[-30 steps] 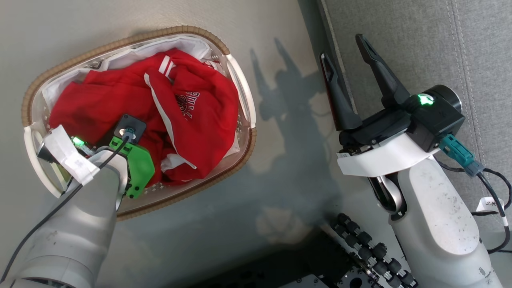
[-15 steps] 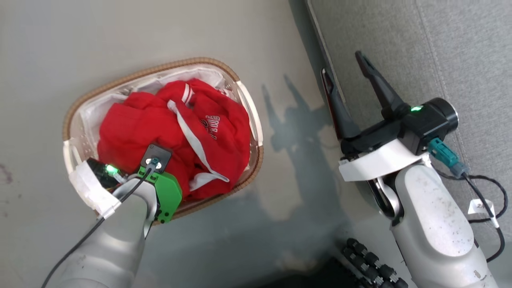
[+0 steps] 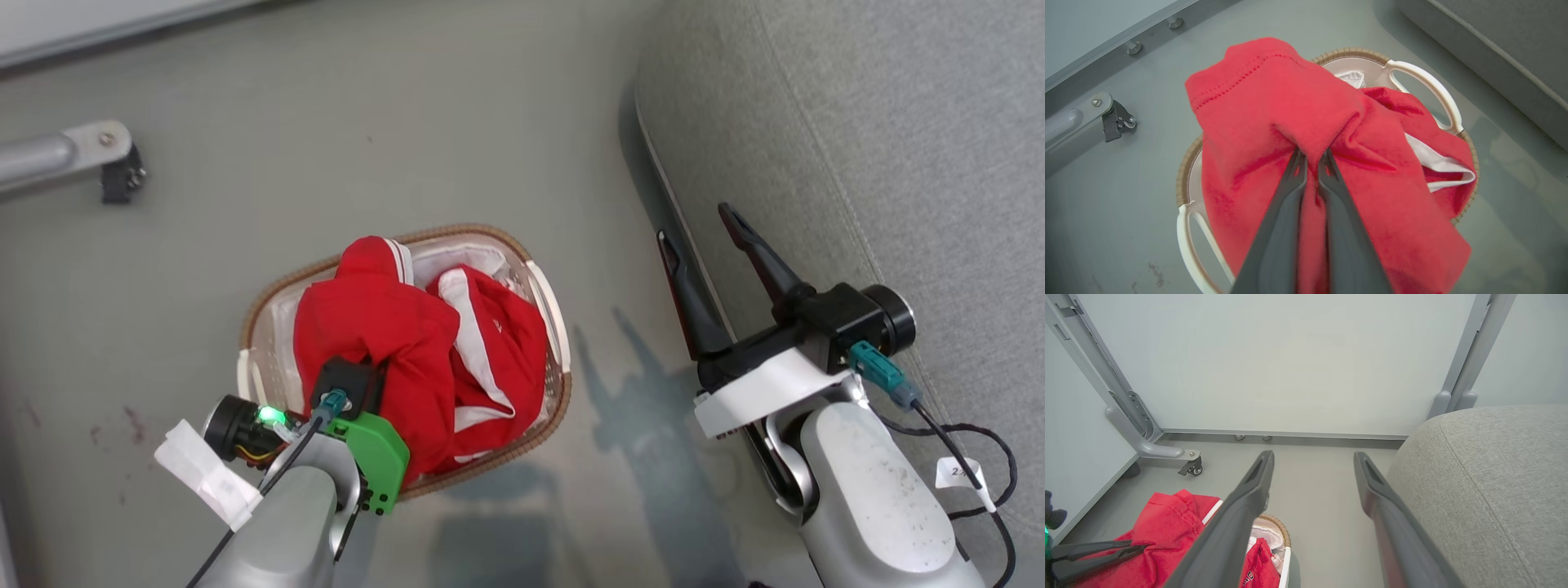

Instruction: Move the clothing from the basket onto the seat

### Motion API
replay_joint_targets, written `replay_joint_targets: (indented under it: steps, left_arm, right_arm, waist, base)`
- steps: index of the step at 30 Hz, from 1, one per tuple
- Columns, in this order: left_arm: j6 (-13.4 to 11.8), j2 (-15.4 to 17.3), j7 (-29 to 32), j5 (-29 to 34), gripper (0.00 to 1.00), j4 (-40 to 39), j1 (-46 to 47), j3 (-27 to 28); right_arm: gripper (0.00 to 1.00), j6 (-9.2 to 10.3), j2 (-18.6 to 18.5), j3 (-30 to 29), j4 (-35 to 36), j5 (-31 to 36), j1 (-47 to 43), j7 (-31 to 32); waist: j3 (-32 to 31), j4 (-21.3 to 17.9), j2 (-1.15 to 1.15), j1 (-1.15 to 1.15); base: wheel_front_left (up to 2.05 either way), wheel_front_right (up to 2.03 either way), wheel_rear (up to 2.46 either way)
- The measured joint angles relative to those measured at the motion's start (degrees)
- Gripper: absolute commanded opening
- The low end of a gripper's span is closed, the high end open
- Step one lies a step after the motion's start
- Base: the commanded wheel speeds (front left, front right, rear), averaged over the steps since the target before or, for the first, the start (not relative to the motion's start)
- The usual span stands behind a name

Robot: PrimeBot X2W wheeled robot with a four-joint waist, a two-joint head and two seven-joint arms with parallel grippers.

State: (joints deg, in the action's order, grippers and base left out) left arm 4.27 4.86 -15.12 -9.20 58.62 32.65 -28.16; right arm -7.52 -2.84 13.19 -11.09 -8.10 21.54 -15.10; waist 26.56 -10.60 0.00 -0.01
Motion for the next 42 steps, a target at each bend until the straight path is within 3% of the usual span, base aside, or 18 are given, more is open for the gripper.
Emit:
replay_joint_targets:
  steps: [21,31,42]
  left_arm:
    - [-0.6,-1.9,0.0,-4.9,0.00,-23.7,-10.9,11.3]
    - [-0.5,-2.0,0.0,-9.3,0.00,-34.6,-11.5,7.6]
    - [-1.8,-2.0,0.0,-12.2,0.00,-38.2,-10.9,3.4]
  right_arm:
    - [1.00,0.00,0.0,2.5,-4.6,-2.3,-10.5,0.0]
    - [1.00,0.00,0.0,5.0,-6.1,-3.3,-14.4,0.0]
    - [1.00,0.00,0.0,12.7,-7.4,-1.3,-12.2,0.0]
  waist:
    - [-19.2,4.0,0.00,0.00]
    - [-25.0,5.4,0.00,0.00]
    - [-26.5,7.2,0.00,0.00]
  base:
    - [0.00,0.00,0.00]
    - [0.00,0.00,0.00]
    - [0.00,0.00,0.00]
